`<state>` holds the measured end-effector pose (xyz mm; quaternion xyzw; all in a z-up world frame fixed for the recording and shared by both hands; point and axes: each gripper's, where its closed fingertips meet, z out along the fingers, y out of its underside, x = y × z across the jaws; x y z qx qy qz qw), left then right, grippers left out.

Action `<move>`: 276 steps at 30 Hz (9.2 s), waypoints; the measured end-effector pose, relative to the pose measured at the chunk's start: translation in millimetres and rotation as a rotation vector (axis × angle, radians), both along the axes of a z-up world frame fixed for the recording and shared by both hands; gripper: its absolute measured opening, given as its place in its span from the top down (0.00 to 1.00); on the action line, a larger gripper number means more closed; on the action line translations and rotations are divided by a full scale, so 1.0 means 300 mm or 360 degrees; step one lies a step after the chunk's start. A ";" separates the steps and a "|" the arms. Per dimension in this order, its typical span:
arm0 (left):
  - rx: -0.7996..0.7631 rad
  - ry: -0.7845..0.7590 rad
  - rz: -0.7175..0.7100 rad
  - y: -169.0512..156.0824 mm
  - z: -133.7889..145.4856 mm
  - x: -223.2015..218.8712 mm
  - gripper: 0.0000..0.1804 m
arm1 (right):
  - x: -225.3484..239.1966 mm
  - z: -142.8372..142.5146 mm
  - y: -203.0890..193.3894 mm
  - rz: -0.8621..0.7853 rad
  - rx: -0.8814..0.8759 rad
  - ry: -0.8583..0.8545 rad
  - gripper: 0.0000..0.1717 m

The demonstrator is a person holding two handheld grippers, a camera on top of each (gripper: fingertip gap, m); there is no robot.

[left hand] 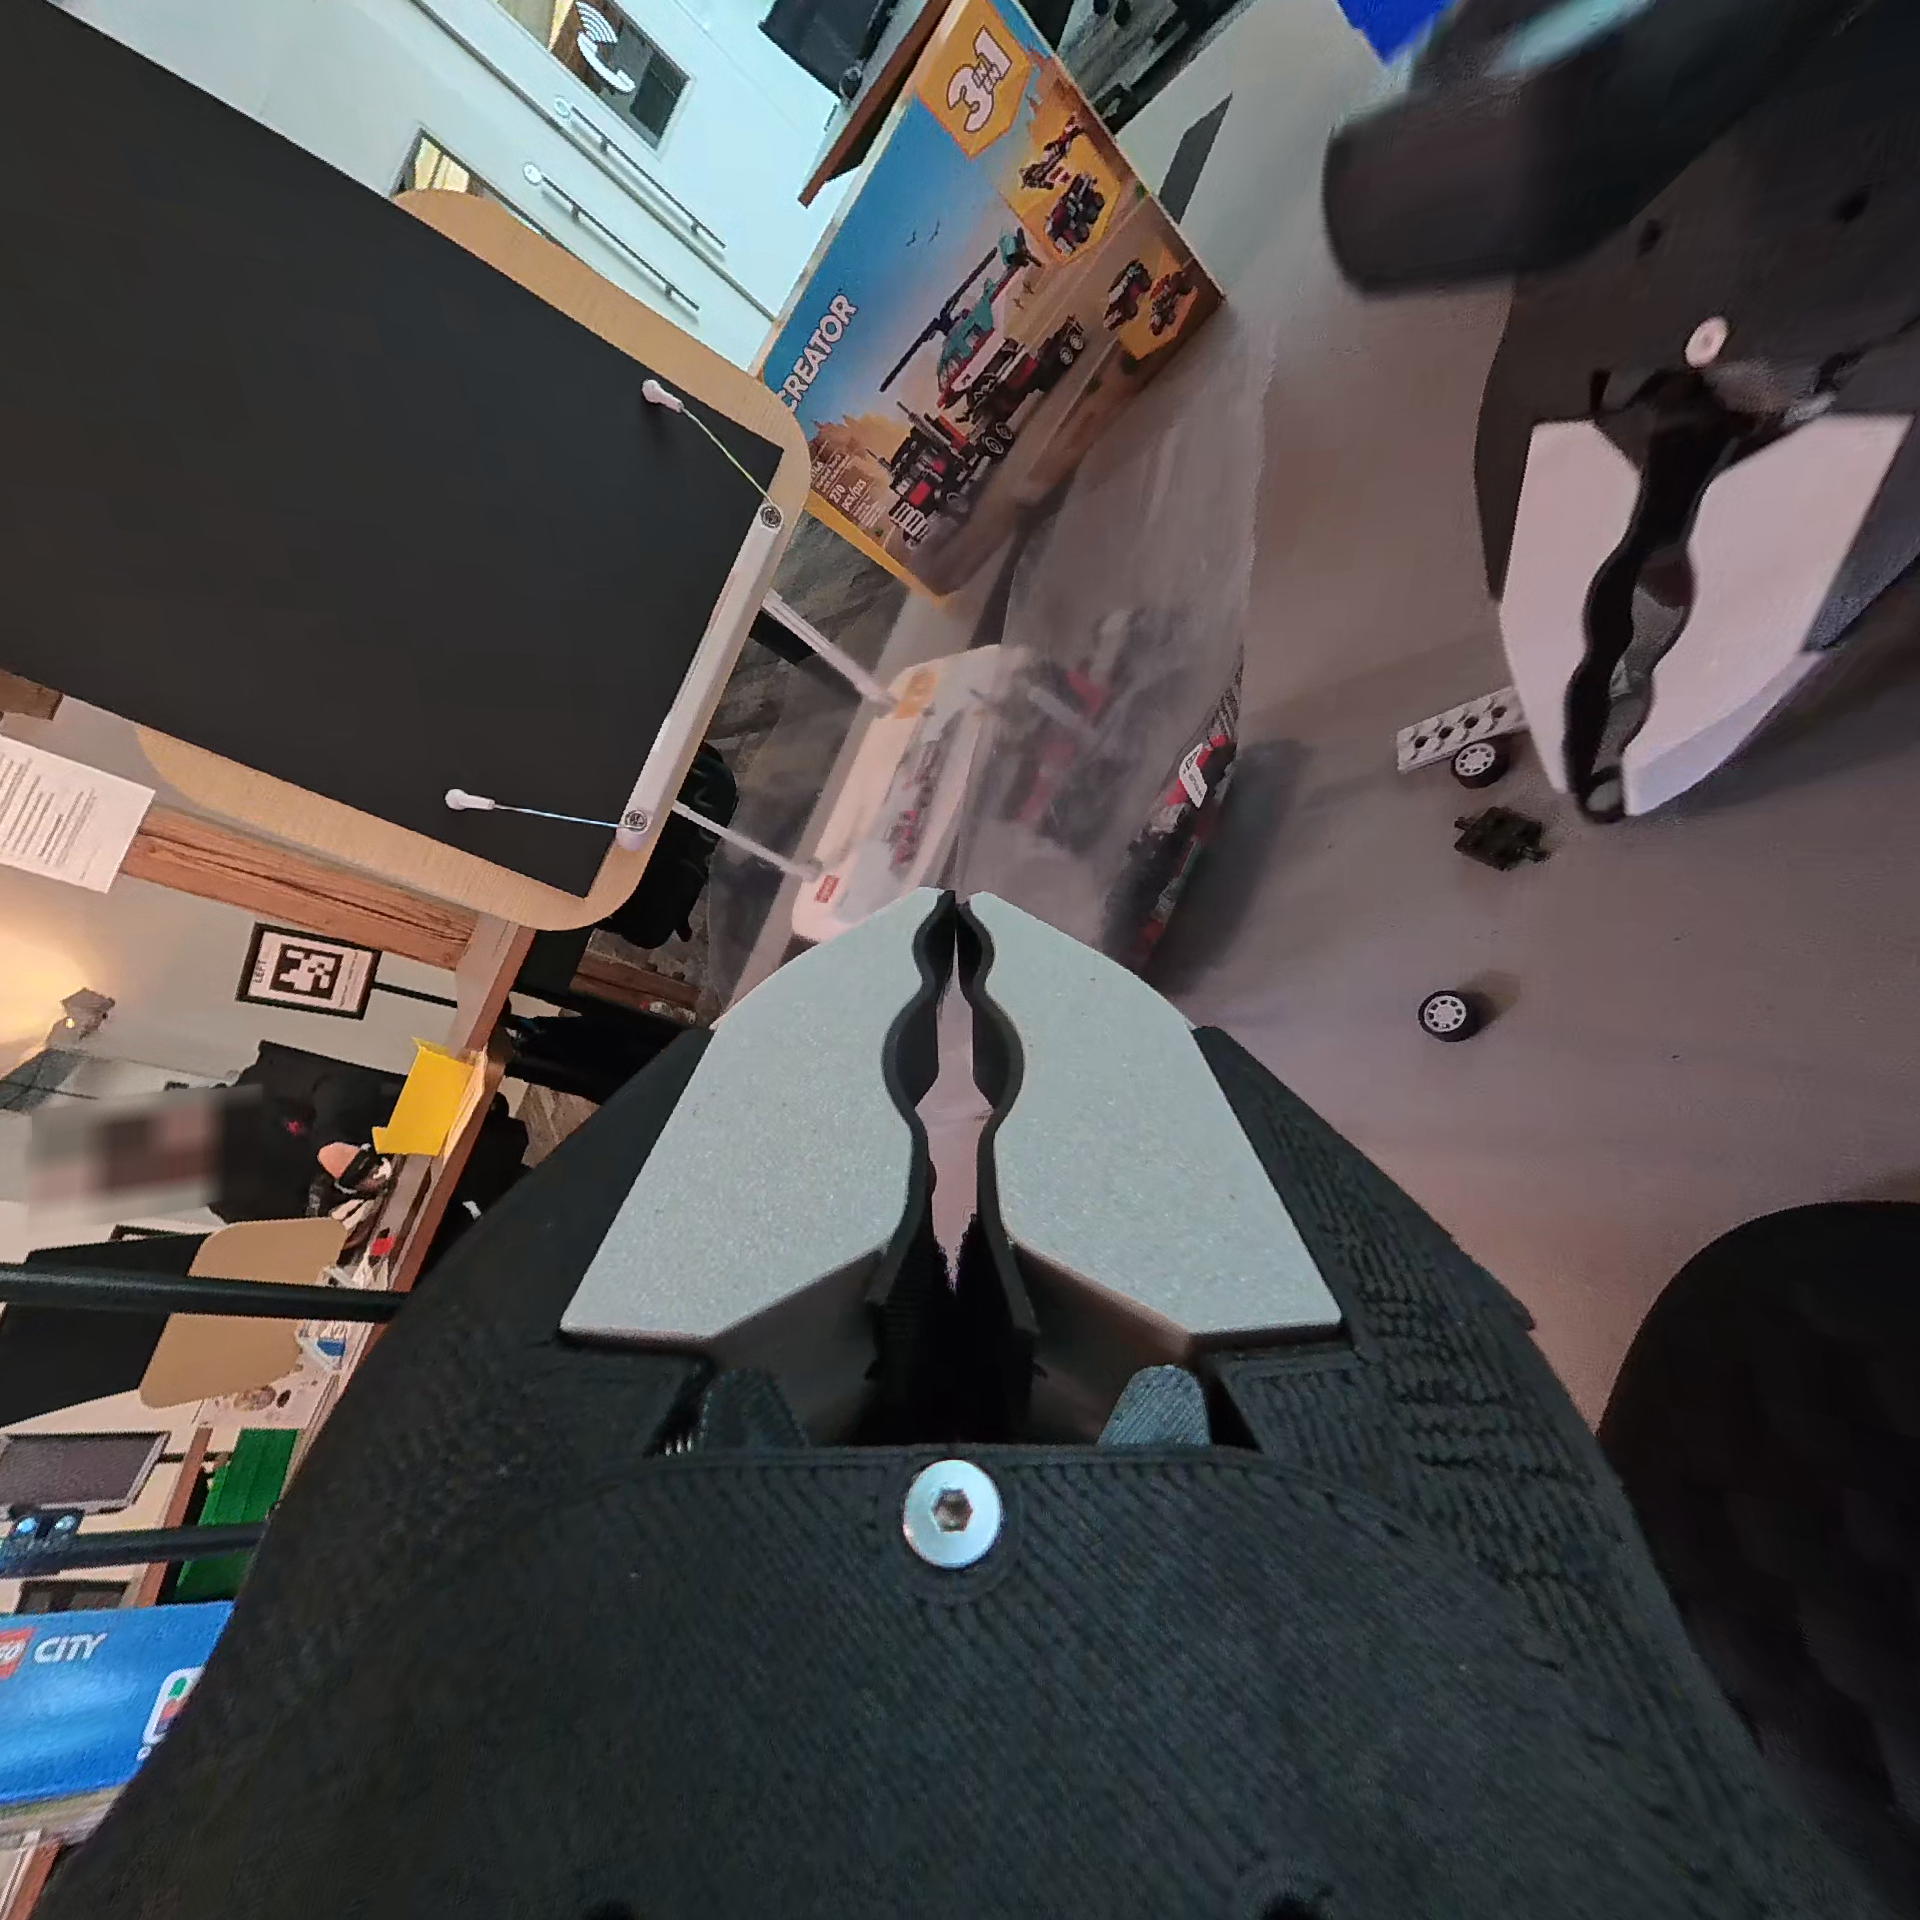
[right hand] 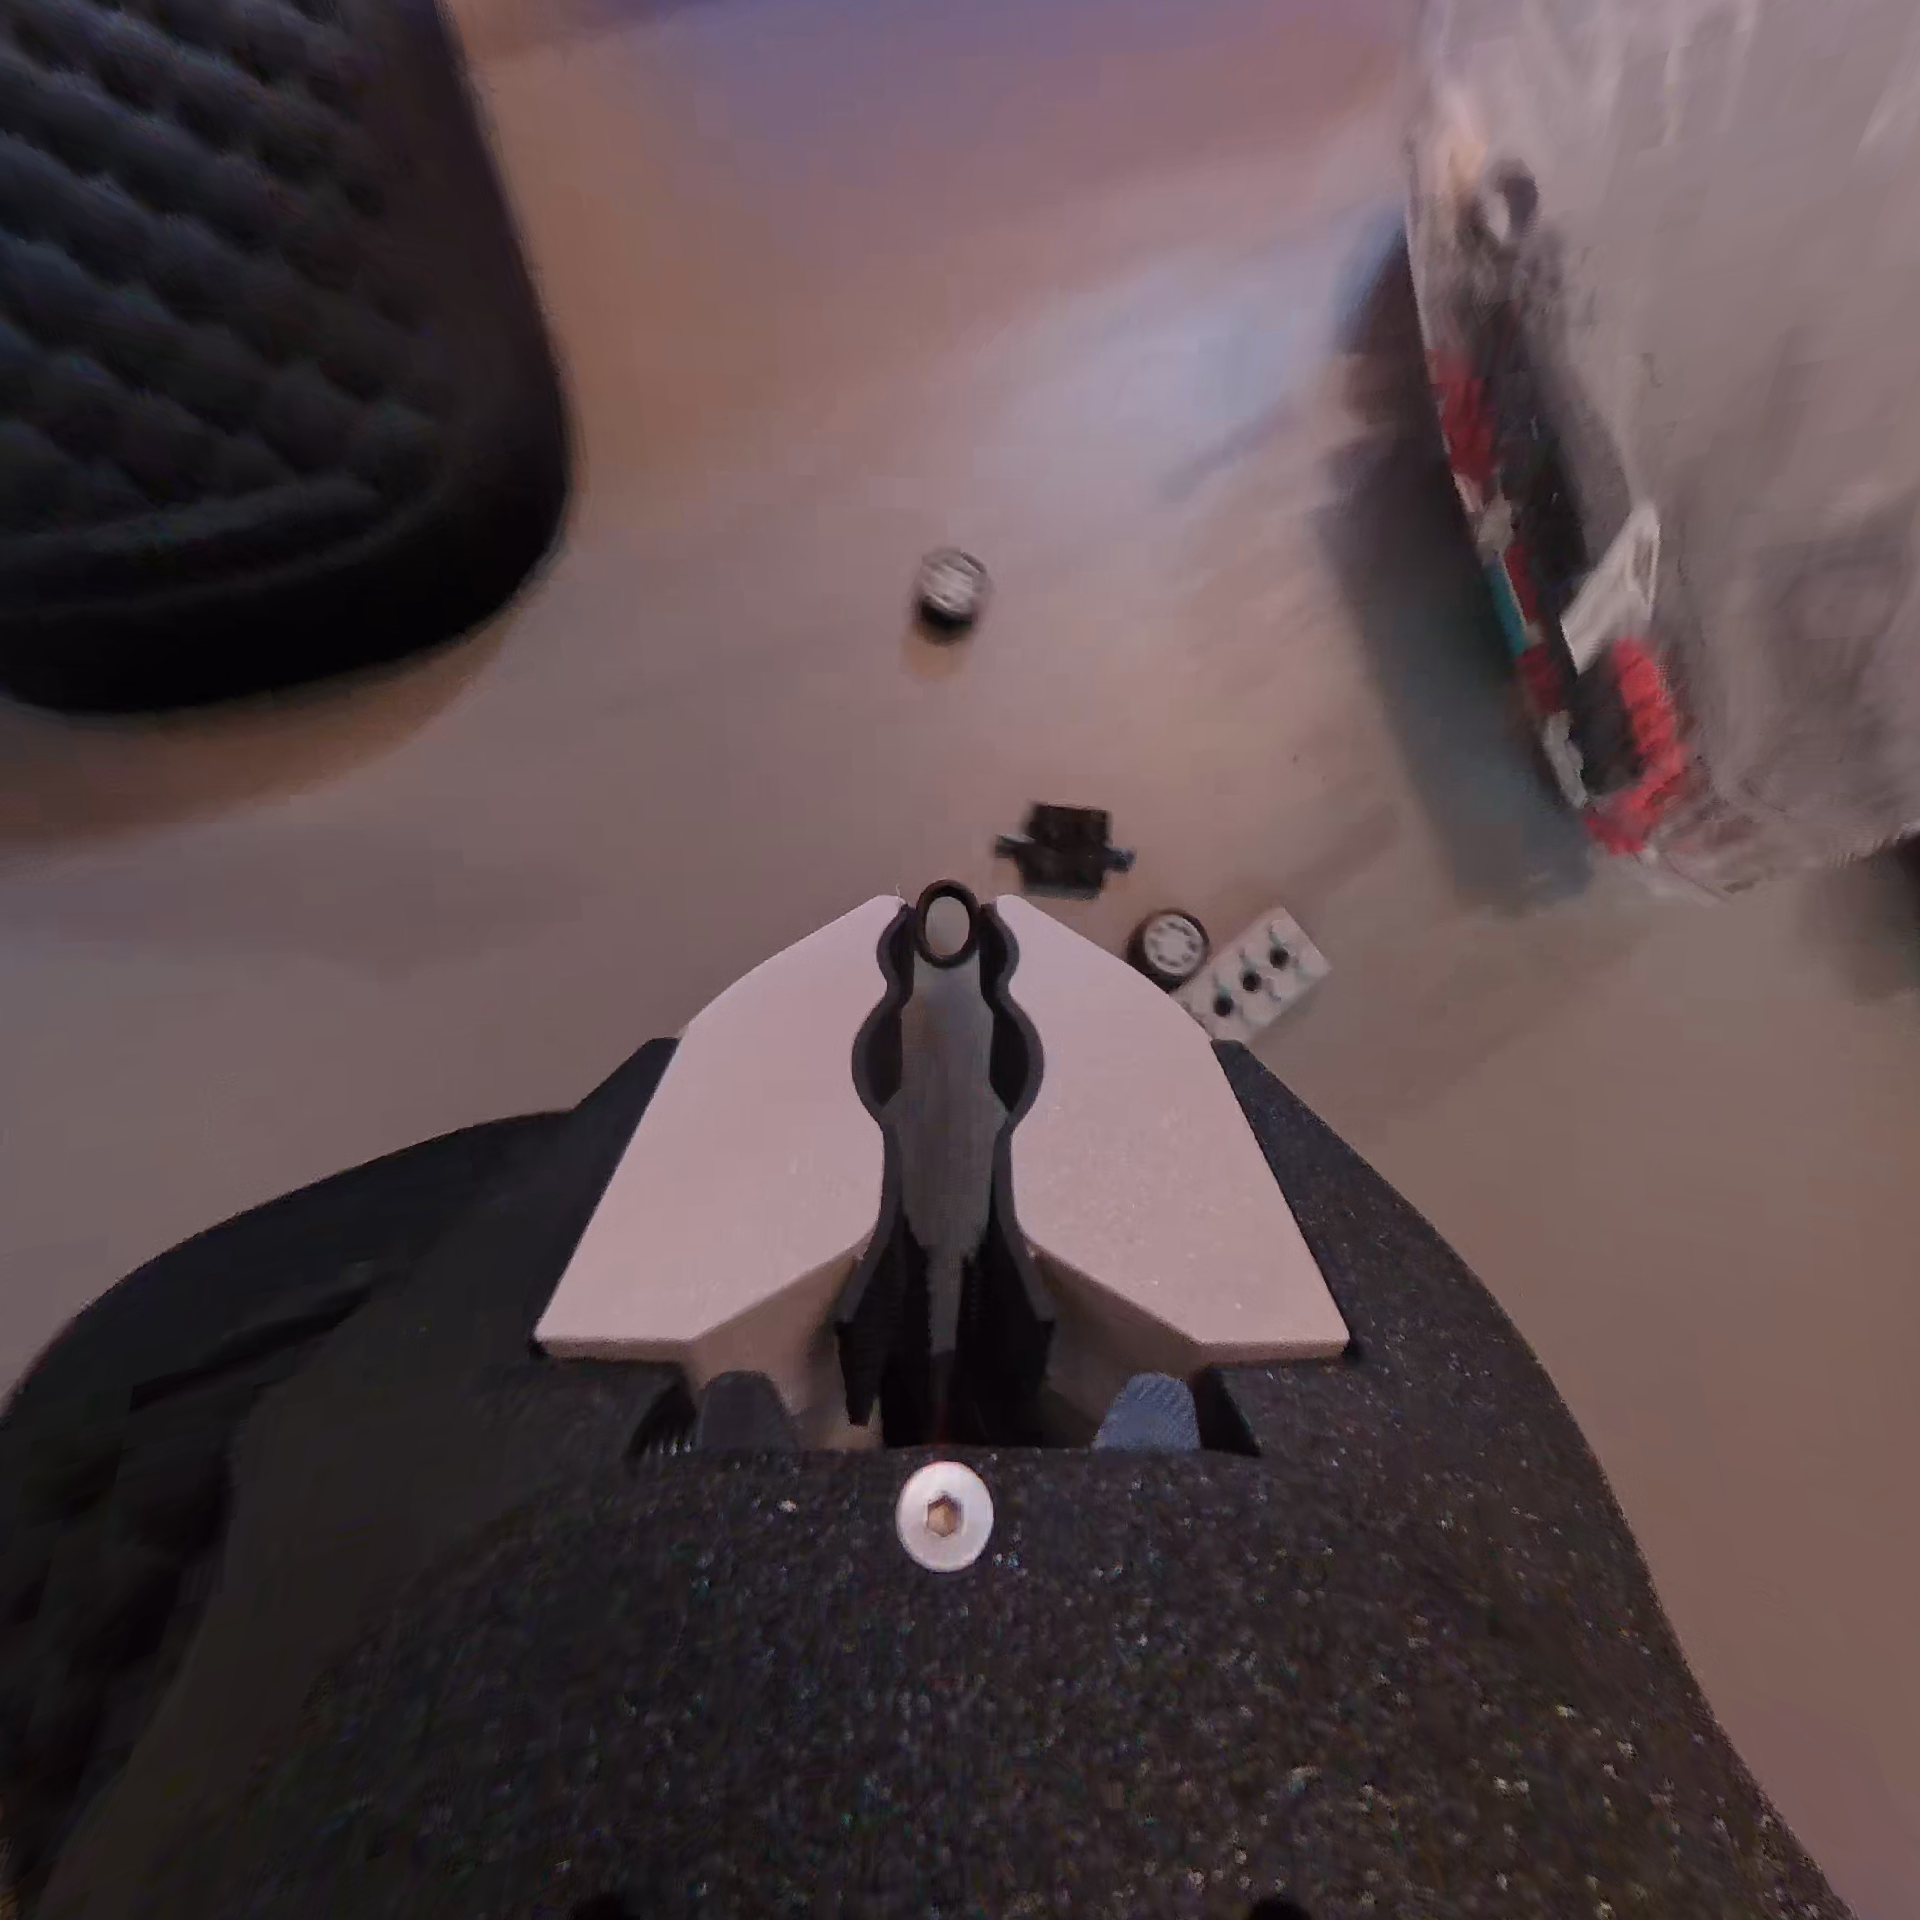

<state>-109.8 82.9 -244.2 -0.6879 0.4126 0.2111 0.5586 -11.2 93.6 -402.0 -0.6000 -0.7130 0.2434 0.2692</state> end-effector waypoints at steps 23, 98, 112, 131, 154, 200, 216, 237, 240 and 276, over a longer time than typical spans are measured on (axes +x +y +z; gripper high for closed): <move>-0.0005 0.0083 -0.0125 -0.029 -0.009 0.092 1.00 | -0.203 0.580 0.038 -0.0395 0.0343 0.0882 0.81; -0.0038 -0.0074 -0.0140 -0.016 -0.017 0.150 1.00 | -0.137 0.557 0.040 0.0122 0.0520 0.0440 0.84; -0.0051 -0.0165 -0.0089 -0.002 -0.007 0.095 1.00 | -0.062 0.516 0.145 -0.0212 0.0663 0.0725 0.49; -0.0005 -0.0286 -0.0067 0.002 0.027 0.049 1.00 | -0.137 0.489 0.144 -0.0077 0.0504 0.0969 0.70; 0.0232 -0.0430 0.0281 0.198 0.253 -0.200 1.00 | -0.090 0.521 0.196 -0.0247 0.0496 0.1155 0.78; 0.0360 -0.0582 0.1098 0.064 0.438 -1.021 1.00 | -0.079 0.415 0.233 -0.0366 0.0301 0.1040 0.78; 0.0232 -0.0787 0.1050 -0.010 0.233 -1.005 1.00 | -0.076 0.400 0.239 -0.0364 0.0297 0.1021 0.78; 0.0247 -0.0888 0.0960 -0.240 0.243 -0.727 0.56 | -0.028 0.247 0.147 -0.0175 0.0022 0.0566 0.77; 0.0241 -0.0846 0.0809 -0.245 0.252 -0.597 0.58 | -0.016 0.183 0.121 -0.0133 -0.0034 0.0447 0.78; -0.0741 -0.0936 0.0425 0.004 -0.433 0.089 1.00 | -0.002 0.090 0.094 -0.0339 0.0098 0.0330 1.00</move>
